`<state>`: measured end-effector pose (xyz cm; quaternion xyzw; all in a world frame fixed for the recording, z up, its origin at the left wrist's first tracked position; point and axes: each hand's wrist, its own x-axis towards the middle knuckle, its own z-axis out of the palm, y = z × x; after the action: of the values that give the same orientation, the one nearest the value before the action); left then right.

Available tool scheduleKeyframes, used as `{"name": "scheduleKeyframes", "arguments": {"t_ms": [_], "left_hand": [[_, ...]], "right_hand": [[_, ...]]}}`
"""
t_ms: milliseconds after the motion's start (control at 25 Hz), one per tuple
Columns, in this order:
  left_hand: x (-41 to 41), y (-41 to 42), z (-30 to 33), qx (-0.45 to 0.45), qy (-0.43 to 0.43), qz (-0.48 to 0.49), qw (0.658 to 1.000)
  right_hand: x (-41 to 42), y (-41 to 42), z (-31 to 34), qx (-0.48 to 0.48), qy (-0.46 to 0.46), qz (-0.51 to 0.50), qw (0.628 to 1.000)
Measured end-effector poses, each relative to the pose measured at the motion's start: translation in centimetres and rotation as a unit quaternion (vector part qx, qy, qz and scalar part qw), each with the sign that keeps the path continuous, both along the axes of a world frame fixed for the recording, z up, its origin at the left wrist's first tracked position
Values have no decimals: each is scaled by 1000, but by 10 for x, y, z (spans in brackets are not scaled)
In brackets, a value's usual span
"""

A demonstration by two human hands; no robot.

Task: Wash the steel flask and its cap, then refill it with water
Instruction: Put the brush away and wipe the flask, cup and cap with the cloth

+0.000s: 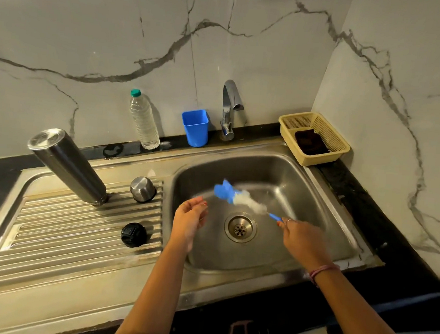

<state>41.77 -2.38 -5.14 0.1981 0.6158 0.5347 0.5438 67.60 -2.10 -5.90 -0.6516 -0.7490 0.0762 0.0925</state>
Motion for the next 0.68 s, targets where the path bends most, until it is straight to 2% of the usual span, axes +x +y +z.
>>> {"name": "scheduleKeyframes", "arguments": {"t_ms": [80,280,400,520,600,680], "left_hand": [[0,3,-5,-19,-14,-20,1000],[20,19,2,-34,-64,-95,993],[30,36,18,-12,-107,-55,993],[28,49,28,-12,-138,-1,990],[23,55,34,-4,-154,22,988],[19,60,43,22,-163,49,985]], "right_hand": [[-1,-2,-3,-63,11,-22,998],[-13,-4,2,-43,93,-16,995],[-18,-2,5,-36,153,31,987],[-20,-1,13,-104,292,30,950],[-22,2,19,-135,360,10,923],[-25,6,24,-73,403,-69,909]]}}
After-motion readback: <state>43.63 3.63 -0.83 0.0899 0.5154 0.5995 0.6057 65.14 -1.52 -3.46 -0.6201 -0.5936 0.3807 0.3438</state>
